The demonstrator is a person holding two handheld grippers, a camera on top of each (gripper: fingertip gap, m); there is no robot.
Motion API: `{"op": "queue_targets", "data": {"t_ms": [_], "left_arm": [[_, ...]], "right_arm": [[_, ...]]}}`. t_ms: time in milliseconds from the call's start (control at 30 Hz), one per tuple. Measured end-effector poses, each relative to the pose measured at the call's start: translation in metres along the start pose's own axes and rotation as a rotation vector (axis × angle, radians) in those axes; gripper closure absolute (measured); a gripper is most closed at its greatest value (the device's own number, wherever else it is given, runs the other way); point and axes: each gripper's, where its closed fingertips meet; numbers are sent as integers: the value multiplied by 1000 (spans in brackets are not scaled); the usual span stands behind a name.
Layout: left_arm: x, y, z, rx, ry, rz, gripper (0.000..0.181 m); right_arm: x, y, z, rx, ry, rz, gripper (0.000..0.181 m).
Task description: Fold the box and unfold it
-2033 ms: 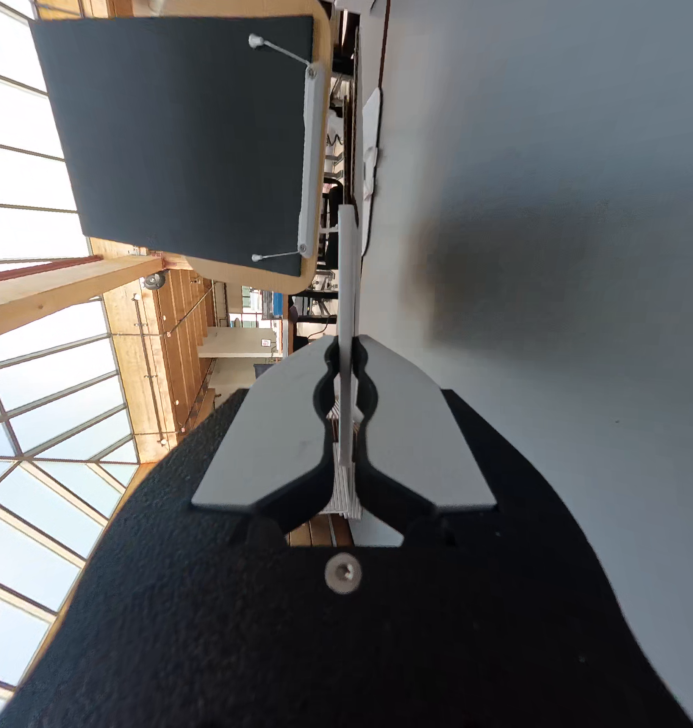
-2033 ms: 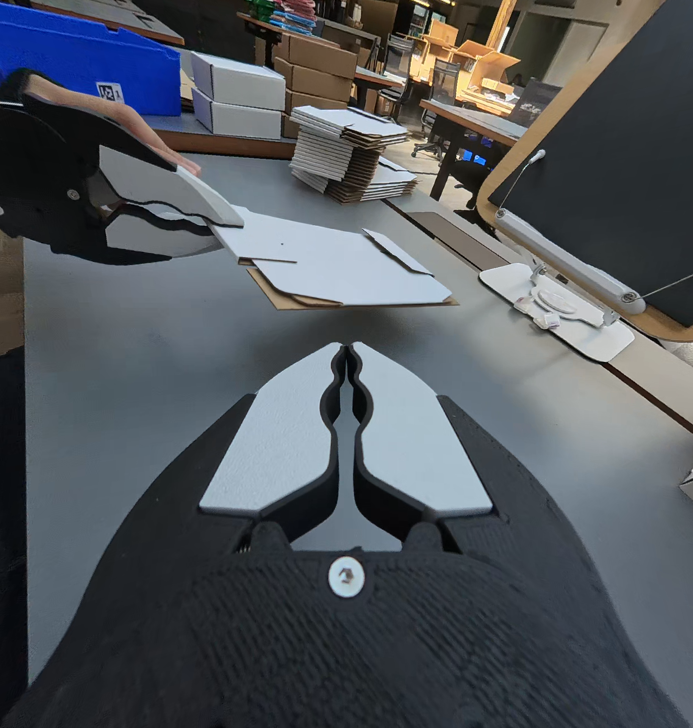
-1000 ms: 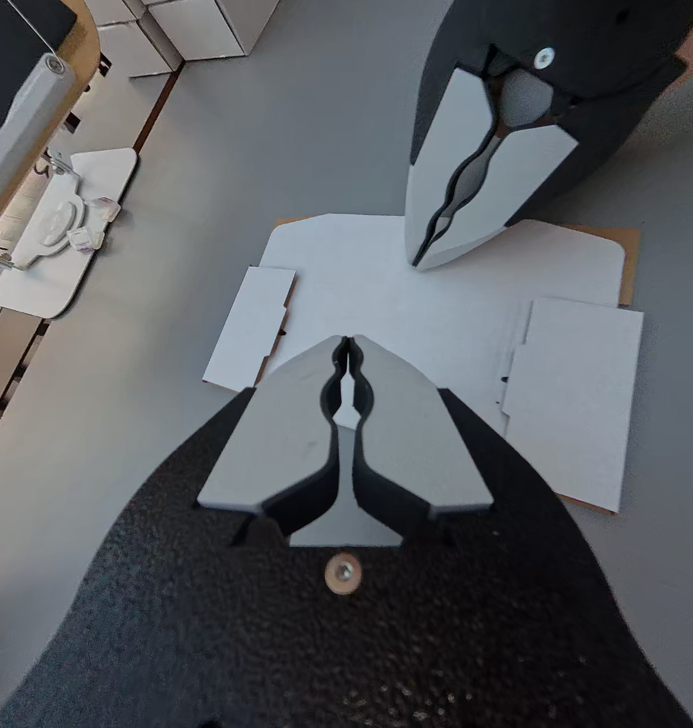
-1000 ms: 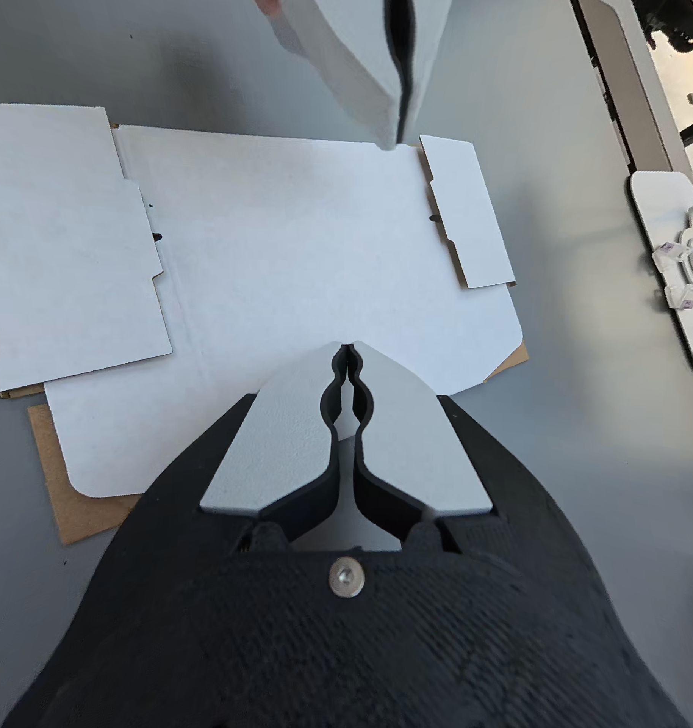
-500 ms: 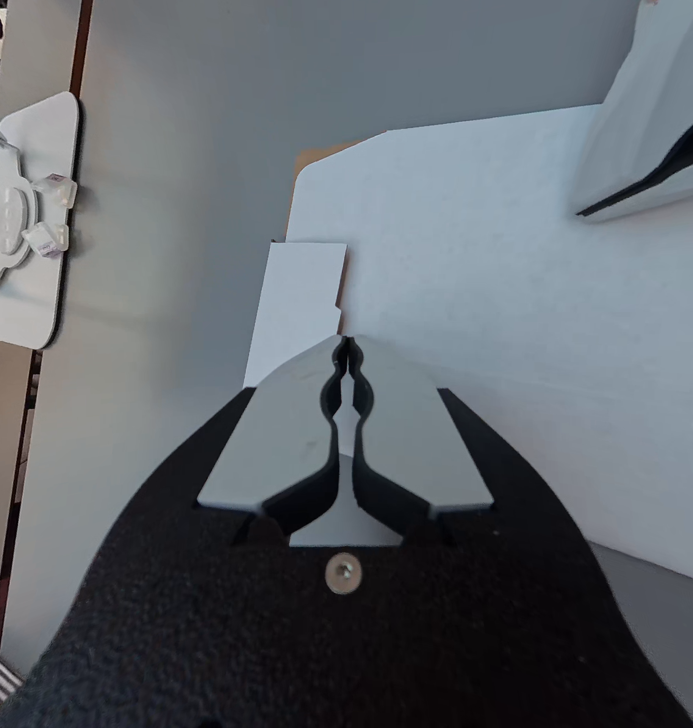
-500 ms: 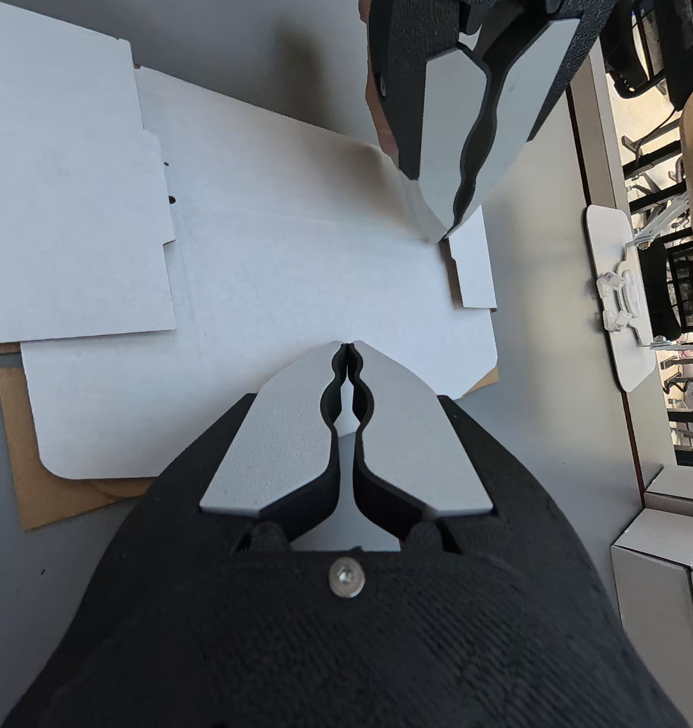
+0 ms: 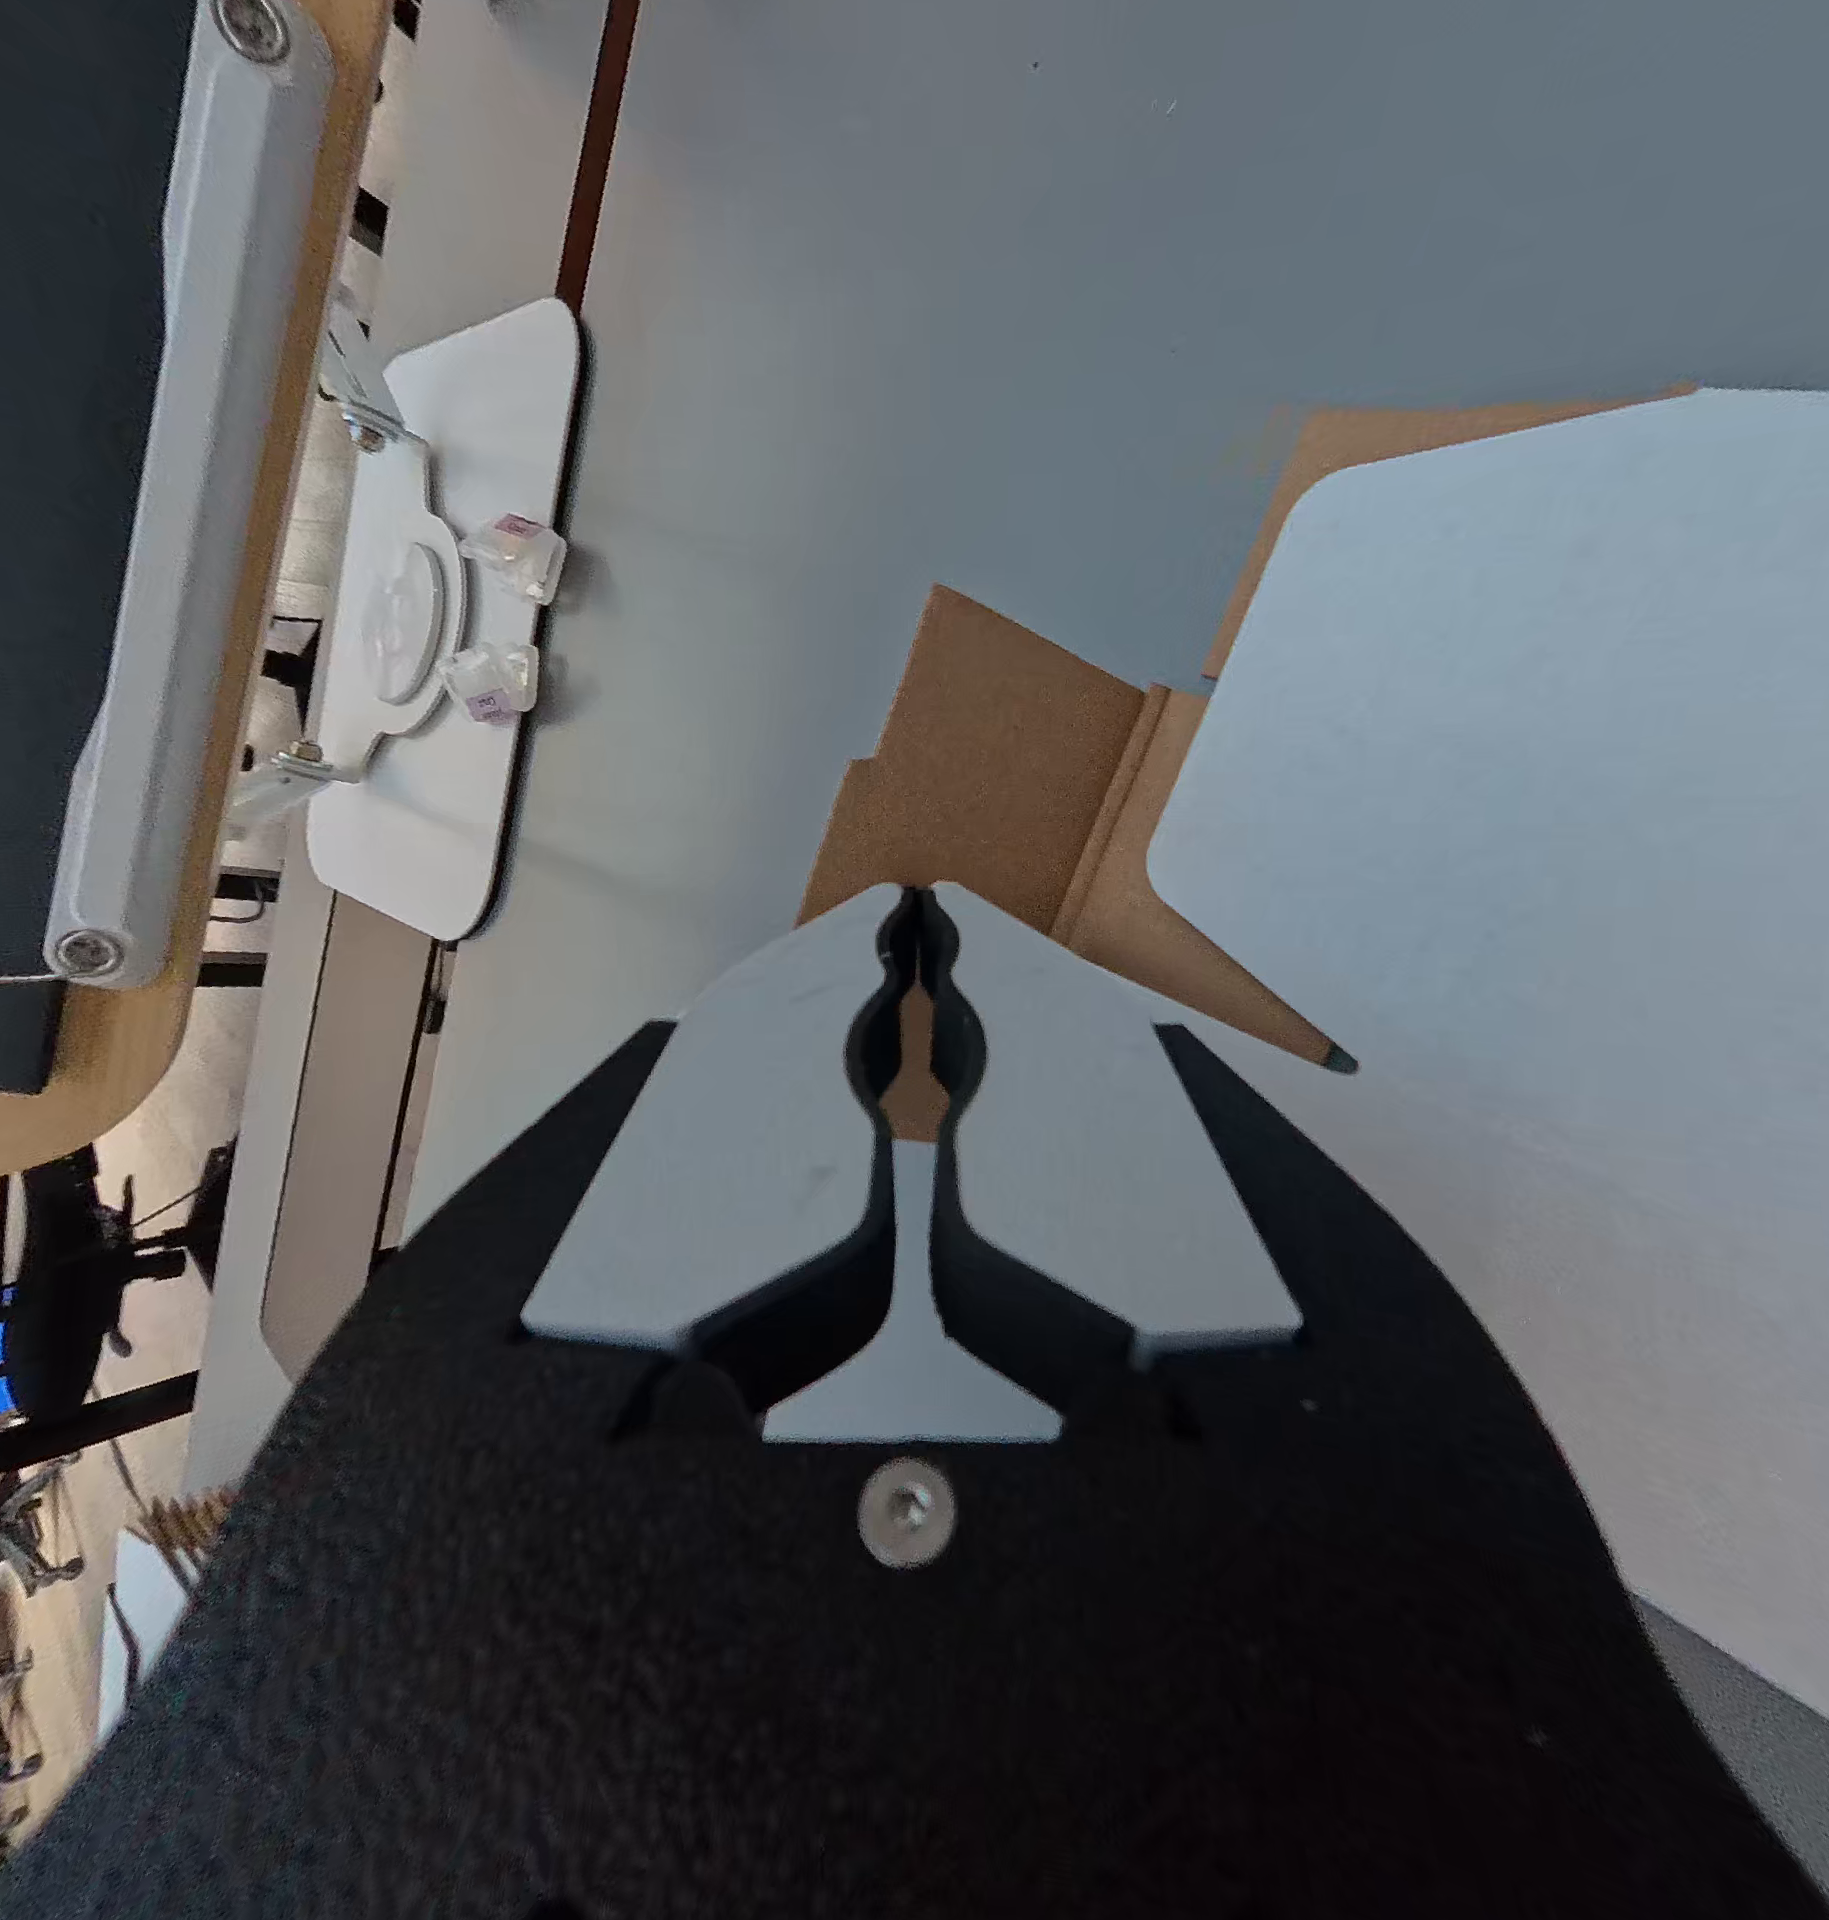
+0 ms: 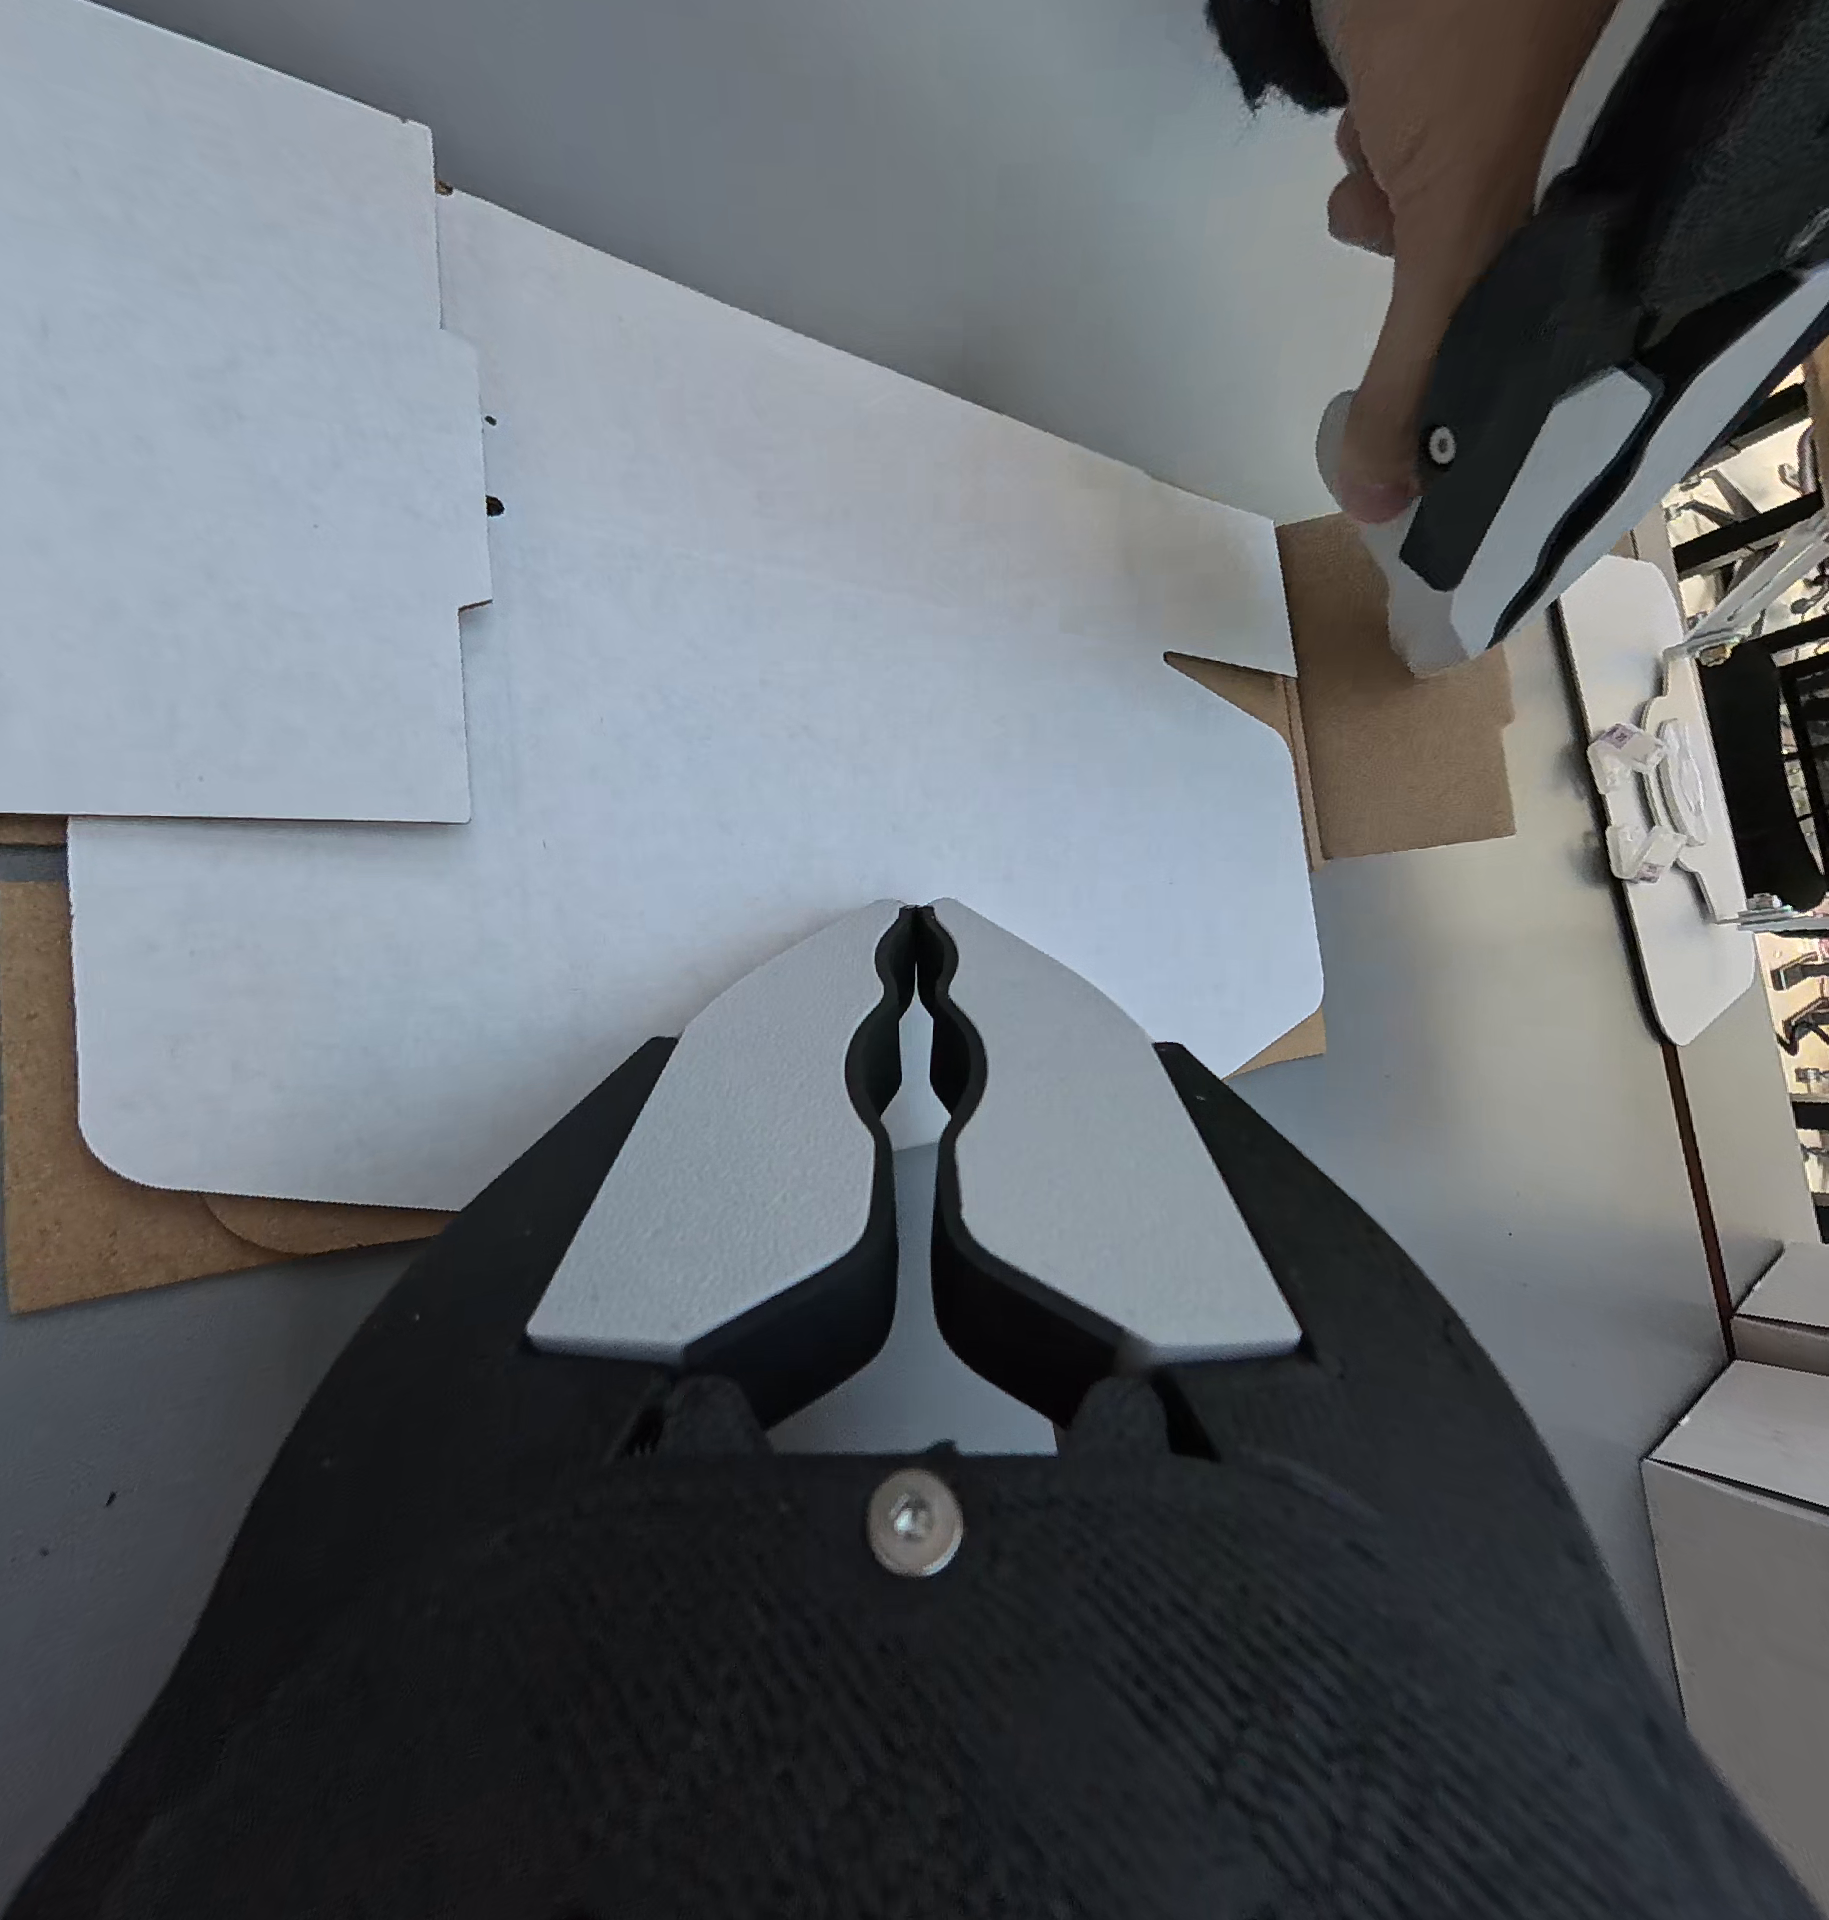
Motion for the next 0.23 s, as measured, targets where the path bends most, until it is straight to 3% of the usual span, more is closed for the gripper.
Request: {"op": "queue_targets", "data": {"t_ms": [33, 233], "left_arm": [[-7, 2, -2, 25, 42, -28, 181], [-33, 14, 5, 124, 307, -241, 181]], "right_arm": [[0, 0, 0, -1, 0, 1, 181], [0, 0, 0, -10, -9, 7, 181]]}}
Point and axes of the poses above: each gripper's, where its closed fingertips meet, x back along the fingers, y out of its underside, z = x × y across the jaws, and after that the axes turned 1 degree about -y, right-handed
